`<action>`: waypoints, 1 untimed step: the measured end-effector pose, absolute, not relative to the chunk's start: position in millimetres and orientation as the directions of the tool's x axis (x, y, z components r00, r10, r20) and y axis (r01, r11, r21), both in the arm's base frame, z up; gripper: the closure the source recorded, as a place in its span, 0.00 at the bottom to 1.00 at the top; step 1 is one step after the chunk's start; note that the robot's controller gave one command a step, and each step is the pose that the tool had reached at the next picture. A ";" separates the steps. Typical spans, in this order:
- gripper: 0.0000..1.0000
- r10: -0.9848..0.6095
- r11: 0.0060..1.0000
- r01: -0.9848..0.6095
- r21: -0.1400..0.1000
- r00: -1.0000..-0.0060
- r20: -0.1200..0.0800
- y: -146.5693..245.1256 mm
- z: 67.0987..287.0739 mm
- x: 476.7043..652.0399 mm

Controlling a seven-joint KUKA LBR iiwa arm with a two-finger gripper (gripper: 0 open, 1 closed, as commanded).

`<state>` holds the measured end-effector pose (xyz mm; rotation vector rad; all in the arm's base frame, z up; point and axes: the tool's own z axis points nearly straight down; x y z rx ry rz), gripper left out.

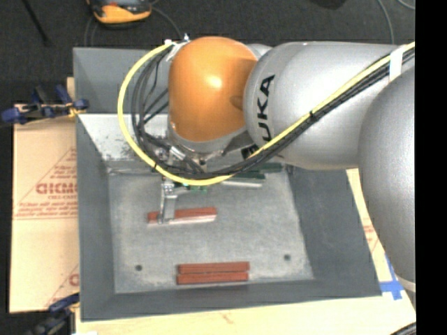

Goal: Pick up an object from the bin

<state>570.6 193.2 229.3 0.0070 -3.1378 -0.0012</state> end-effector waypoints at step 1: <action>0.00 -0.001 1.000 -0.001 0.002 -1.000 -0.004 192.4 233.6 572.3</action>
Offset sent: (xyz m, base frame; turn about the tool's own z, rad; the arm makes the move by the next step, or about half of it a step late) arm -0.0177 -0.0558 -0.1135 -0.1181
